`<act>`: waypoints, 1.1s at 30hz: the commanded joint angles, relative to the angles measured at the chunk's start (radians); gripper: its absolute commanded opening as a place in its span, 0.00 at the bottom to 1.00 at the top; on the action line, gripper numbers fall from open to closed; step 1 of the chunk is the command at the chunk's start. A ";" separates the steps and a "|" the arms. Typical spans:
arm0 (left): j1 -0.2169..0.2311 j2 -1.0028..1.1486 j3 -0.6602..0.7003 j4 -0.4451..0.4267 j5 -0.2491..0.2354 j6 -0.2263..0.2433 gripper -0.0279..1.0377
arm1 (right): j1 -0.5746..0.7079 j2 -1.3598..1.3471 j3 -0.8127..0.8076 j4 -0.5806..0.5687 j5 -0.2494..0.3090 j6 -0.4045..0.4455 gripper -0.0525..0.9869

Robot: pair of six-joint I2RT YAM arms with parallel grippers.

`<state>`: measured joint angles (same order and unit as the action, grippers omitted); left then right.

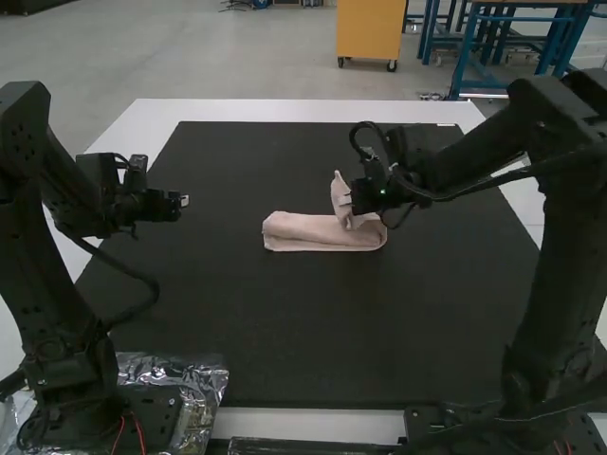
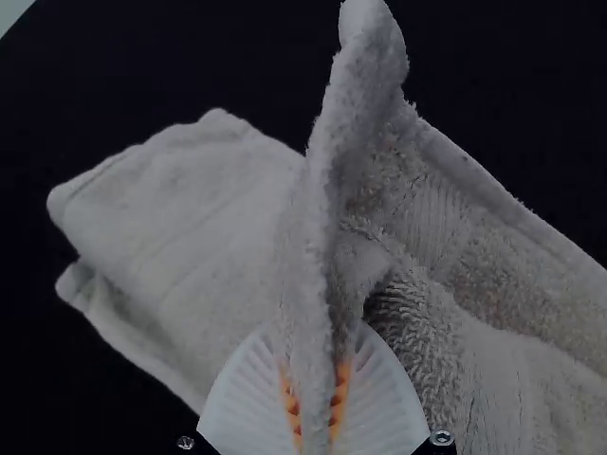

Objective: Fold the towel.

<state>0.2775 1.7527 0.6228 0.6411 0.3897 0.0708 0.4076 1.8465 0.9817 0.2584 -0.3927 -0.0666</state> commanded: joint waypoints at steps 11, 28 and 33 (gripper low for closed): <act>0.003 -0.036 -0.031 0.051 0.009 0.034 0.94 | 0.135 0.171 0.184 0.031 0.015 0.028 0.03; 0.000 -0.036 -0.051 0.066 0.020 0.034 0.94 | 0.226 0.300 0.408 0.048 -0.071 0.168 0.29; -0.027 -0.036 -0.064 0.077 0.014 0.035 0.94 | 0.232 0.295 0.456 -0.010 -0.084 0.177 0.60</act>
<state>0.2676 1.7527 0.5663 0.7048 0.3931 0.0902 0.6342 2.1597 1.4063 0.2687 -0.4446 0.0872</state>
